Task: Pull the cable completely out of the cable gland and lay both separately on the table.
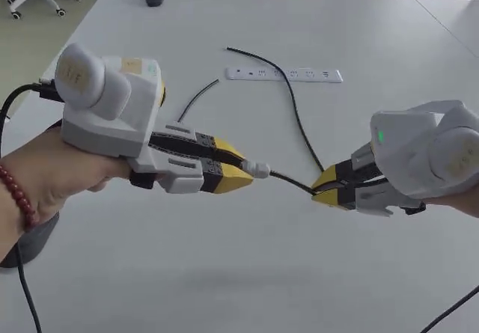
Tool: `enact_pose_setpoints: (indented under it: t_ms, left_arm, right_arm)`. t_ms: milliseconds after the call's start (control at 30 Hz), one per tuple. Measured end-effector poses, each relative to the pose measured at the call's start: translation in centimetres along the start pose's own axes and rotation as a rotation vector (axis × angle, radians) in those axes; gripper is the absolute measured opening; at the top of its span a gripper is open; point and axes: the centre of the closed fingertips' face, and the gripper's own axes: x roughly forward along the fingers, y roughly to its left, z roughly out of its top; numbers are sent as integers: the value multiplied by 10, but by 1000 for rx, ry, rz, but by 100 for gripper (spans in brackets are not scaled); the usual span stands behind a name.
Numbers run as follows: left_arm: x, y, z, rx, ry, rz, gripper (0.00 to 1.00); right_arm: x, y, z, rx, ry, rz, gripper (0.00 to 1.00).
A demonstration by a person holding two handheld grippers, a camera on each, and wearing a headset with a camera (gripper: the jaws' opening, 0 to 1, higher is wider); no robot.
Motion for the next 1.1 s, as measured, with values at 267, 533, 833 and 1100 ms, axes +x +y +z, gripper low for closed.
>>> enact_pose_setpoints:
  t_ms: [267,533,833,1100]
  left_arm:
    - [-1,-1,0,11,2,-1,16]
    - [-4,-1,1,16,-3,-2,16]
    - [-7,0,3,14,-16,7,16]
    - [-7,-1,4,13,-14,5,16]
  right_arm:
    - [2,4,-37,61,82,12,0]
    - [4,6,-64,87,143,17,0]
    - [6,5,-76,142,152,17,0]
    - [9,6,-85,177,158,14,0]
